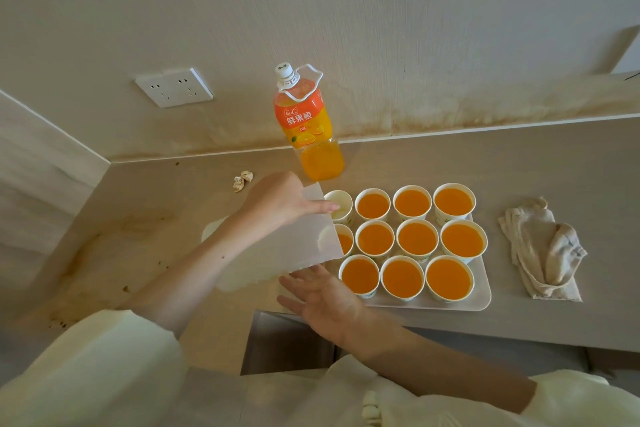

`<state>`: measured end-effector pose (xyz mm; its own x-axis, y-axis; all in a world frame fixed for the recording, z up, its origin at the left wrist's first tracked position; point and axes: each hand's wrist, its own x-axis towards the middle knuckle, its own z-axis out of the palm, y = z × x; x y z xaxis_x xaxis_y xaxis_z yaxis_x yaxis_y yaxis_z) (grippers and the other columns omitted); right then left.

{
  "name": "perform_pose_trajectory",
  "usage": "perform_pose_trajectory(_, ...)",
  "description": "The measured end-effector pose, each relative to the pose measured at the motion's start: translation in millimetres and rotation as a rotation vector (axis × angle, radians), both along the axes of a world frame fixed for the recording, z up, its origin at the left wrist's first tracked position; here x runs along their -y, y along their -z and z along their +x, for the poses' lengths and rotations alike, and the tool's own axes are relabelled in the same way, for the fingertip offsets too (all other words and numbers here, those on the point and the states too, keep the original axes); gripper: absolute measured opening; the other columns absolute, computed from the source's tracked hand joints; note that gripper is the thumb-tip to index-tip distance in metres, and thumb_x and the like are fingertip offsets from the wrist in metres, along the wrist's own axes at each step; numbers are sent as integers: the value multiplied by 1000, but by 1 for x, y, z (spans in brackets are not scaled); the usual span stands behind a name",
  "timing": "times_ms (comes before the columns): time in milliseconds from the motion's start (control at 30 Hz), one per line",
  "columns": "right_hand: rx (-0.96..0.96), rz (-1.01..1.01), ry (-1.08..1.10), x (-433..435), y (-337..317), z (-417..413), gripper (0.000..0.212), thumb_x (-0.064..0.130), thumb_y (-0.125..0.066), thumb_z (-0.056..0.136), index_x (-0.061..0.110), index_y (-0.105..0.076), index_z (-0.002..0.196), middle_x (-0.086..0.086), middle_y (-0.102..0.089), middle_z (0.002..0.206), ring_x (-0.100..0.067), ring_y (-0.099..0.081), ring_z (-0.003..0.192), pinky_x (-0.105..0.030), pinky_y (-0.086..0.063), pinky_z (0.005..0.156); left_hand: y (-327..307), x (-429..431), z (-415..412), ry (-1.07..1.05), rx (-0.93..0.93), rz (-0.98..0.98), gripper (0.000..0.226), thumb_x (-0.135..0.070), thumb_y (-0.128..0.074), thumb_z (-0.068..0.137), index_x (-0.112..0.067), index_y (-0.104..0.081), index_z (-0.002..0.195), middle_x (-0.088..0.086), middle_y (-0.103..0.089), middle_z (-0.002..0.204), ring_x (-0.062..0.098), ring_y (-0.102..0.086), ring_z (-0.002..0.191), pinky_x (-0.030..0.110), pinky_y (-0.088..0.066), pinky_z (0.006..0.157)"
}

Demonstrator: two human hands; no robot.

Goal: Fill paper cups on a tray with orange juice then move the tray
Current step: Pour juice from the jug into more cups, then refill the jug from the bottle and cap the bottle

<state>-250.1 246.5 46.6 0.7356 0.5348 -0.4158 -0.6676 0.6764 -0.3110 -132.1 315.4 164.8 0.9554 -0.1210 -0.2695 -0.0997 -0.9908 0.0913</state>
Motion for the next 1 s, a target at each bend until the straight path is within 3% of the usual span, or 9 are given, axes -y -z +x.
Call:
perform_pose_trajectory(167,86,-93,-49,5,-6,-3,48,34,-68,87,29,-54,132,-1,-59,134,-24,-54,126,-49,-41,108,3,-31,-7,-30,9,-195,70,-72,-64,67,-19,-23,49,-5,-18,46,13,-20,42,30,-15,50)
perform_pose_trajectory(367,209,-189,-81,2,1,-3,48,6,-60,91,33,-54,131,-5,-59,133,-29,-54,125,-54,-46,102,15,-73,-30,-303,10,-551,64,-61,-69,74,-24,-21,54,-8,-17,52,11,-19,46,30,-16,52)
perform_pose_trajectory(467,292,-206,-84,-1,-2,-2,49,7,-63,90,28,-53,133,-8,-58,132,-32,-55,124,-56,-48,98,22,-85,-41,-394,49,-696,65,-70,-65,65,-18,-28,54,4,-23,55,16,-26,49,29,-23,53)
perform_pose_trajectory(567,283,-332,-66,-4,-11,0,46,14,-66,91,33,-54,131,-5,-58,132,-30,-56,122,-51,-50,97,25,-91,-43,-457,149,-795,70,-77,-58,57,-10,-38,57,6,-28,56,17,-30,49,28,-27,54)
perform_pose_trajectory(700,394,-412,2,1,-42,7,59,37,-79,73,39,-52,125,11,-67,117,-16,-62,113,-33,-56,86,14,-90,-27,-504,249,-910,67,-69,-61,66,-5,-44,57,8,-32,56,16,-32,49,28,-26,54)
perform_pose_trajectory(767,423,-525,75,4,-53,19,54,21,-71,87,43,-46,130,16,-62,120,-13,-57,117,-28,-54,89,4,-85,-15,-497,277,-942,59,-55,-64,80,-2,-49,58,9,-35,57,16,-34,50,28,-28,54)
perform_pose_trajectory(833,419,-636,133,13,-55,38,60,4,-61,92,40,-40,136,9,-55,126,-16,-54,119,-27,-49,91,-5,-76,-2,-493,271,-980,50,-48,-62,85,-6,-48,61,11,-35,55,16,-36,50,29,-29,54)
perform_pose_trajectory(933,426,-786,260,34,-67,64,62,-7,-54,89,30,-44,138,-2,-56,128,-23,-60,113,-41,-52,96,-17,-54,19,-417,223,-1062,50,-60,-58,74,-11,-48,66,7,-40,56,16,-39,50,28,-31,56)
perform_pose_trajectory(1000,428,-800,327,51,-75,74,61,-8,-54,89,28,-47,137,-4,-61,123,-23,-64,108,-40,-55,89,-19,-40,28,-353,200,-1094,49,-59,-53,72,-11,-48,68,9,-41,61,15,-39,53,27,-30,54)
